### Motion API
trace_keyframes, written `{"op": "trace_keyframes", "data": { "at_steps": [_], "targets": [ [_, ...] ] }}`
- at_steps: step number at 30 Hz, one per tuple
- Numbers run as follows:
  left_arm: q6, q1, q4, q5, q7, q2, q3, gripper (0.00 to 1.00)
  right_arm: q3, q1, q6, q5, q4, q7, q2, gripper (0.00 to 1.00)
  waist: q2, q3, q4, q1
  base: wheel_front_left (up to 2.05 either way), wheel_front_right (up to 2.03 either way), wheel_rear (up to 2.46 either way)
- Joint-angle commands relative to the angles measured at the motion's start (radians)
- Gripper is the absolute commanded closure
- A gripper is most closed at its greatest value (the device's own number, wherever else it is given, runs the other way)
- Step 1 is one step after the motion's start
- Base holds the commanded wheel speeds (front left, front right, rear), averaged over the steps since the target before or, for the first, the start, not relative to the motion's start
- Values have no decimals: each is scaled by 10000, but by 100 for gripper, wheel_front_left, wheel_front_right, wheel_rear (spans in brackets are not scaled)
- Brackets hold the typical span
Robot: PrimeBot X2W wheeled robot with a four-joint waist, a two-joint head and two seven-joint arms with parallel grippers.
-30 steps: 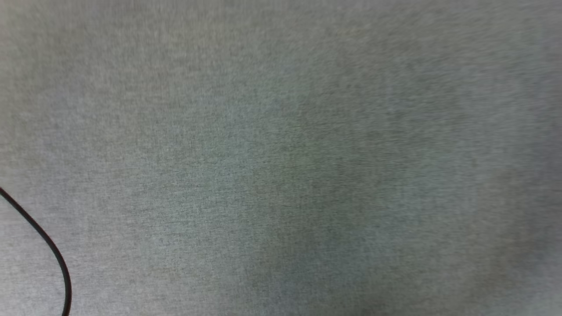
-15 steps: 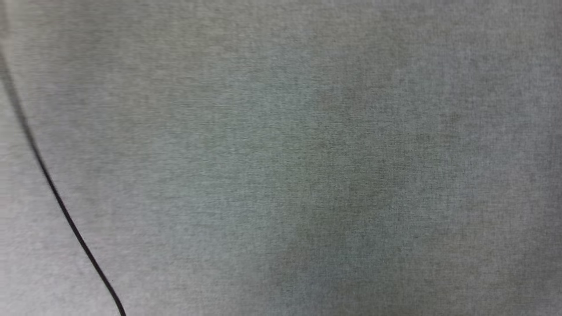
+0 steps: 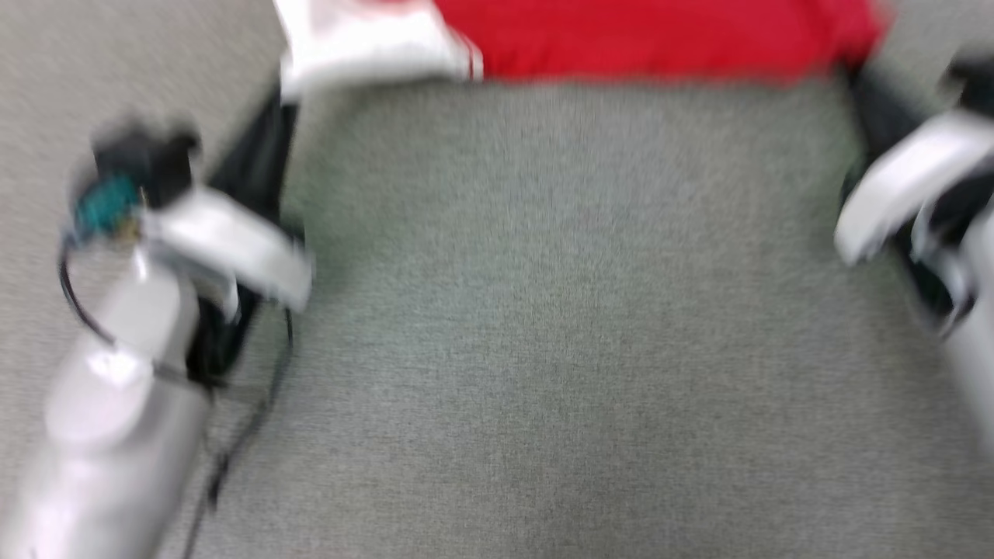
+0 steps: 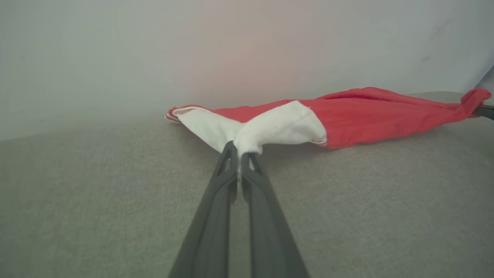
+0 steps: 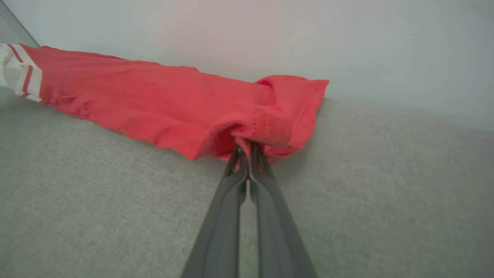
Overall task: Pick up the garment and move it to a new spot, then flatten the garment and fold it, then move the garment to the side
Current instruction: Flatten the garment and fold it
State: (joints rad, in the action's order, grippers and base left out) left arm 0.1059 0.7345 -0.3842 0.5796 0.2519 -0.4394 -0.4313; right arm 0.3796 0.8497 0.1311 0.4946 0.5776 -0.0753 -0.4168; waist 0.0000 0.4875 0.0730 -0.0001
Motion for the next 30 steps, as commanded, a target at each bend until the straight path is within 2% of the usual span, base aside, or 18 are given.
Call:
{"op": "trace_keyframes", "data": {
  "at_steps": [1, 5, 13, 17, 30],
  "targets": [
    [-43, -401, -37, 257, -51, 9, 73, 100, 112, -337, -7, 155, -45, 10, -87, 100, 0, -768, 22, 1, 0, 0, 0],
    [-65, -2081, 210, 567, -474, -391, -90, 100, 578, -1554, -7, 912, -122, 222, -400, 100, 0, -1640, -90, 1, 0, 0, 0],
    [-39, -4645, 1323, 1330, -1794, -948, -689, 100, 554, -3682, -9, 2692, -439, 925, -976, 100, 0, -3162, -28, 1, 0, 0, 0],
    [-171, -5990, 2424, 1605, -2527, -1580, -942, 100, 544, -4970, -7, 3457, -1121, 1381, -1407, 100, 0, -3787, -67, 1, 0, 0, 0],
    [-804, -9335, 5533, 3170, -4570, -3540, -1046, 100, 288, -7826, -7, 4245, -3215, 2269, -2281, 100, 0, -4808, -116, 1, 0, 0, 0]
  ]
}}
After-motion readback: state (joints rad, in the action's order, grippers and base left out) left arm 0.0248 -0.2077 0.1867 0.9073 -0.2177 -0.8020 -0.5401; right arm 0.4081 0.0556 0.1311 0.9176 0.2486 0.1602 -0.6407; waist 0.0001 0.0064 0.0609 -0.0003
